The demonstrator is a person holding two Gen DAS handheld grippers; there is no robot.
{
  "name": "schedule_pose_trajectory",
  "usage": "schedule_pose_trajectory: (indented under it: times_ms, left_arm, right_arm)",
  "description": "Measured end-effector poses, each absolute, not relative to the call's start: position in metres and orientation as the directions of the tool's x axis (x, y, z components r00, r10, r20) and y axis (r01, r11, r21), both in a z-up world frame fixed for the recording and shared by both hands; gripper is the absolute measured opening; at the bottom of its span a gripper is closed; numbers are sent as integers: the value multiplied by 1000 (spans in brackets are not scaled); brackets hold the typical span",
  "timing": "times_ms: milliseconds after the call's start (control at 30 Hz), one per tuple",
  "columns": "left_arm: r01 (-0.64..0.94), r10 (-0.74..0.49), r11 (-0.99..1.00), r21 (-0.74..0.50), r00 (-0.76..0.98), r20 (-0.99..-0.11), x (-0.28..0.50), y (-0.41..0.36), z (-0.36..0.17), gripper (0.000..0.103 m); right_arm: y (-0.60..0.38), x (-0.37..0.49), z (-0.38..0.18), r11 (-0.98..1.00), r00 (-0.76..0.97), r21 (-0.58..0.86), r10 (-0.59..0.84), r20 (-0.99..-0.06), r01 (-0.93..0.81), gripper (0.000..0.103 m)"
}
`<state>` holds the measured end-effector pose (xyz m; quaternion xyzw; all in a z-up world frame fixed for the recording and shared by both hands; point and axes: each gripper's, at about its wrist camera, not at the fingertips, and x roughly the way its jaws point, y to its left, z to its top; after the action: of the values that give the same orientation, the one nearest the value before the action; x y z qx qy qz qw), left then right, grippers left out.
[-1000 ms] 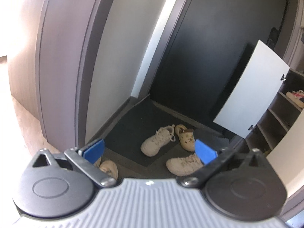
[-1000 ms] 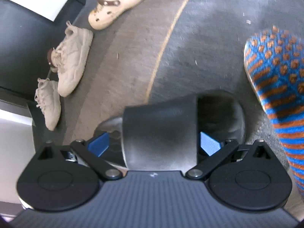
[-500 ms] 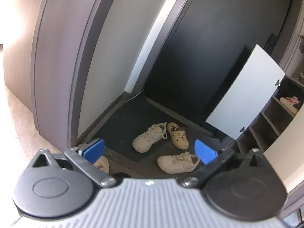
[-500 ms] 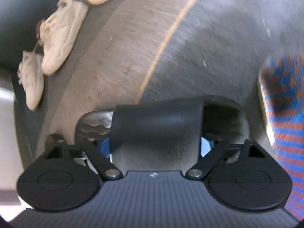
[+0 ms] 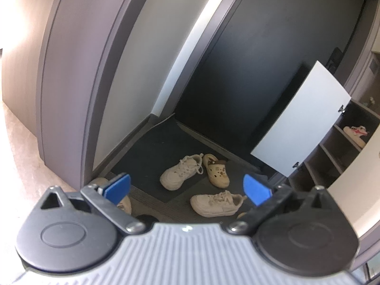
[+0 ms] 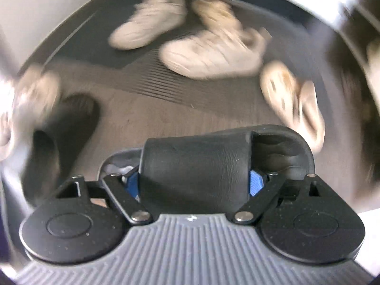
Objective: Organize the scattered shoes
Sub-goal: 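Lower the black slide beside the other black slide and open the right gripper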
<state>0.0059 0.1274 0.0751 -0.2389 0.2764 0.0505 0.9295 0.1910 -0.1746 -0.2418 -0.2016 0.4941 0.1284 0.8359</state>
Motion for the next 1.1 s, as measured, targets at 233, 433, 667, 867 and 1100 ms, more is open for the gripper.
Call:
schedule_pose_trajectory:
  times_ms: [233,433,667,867,1100]
  left_arm:
    - [-245,0,898,-366,831,-556,3,133,72,103]
    - [-291,31,891,-349,804,-593,3,143,59,103]
    - [-359,84,863,-354,795,-601,2,166,54,103]
    - [-355,65,859,-370,792,-607,1,174,53,103]
    - [-358,44,845,-397,787,-615,-2,180,51,103]
  right_arm:
    - [-119,166,-256,357,398,-372,0,-917,-857,87]
    - [-60,154,-302,52,431,-432,-25,-902,-900,88]
    - [-34,190,-336,193,481,-487,-78,-873,-852,89]
    - [-52,201,-354,254,514,-530,-134,-847,-809,89]
    - [-78,202,-365,466,537,-548,-172,-826,-694,103]
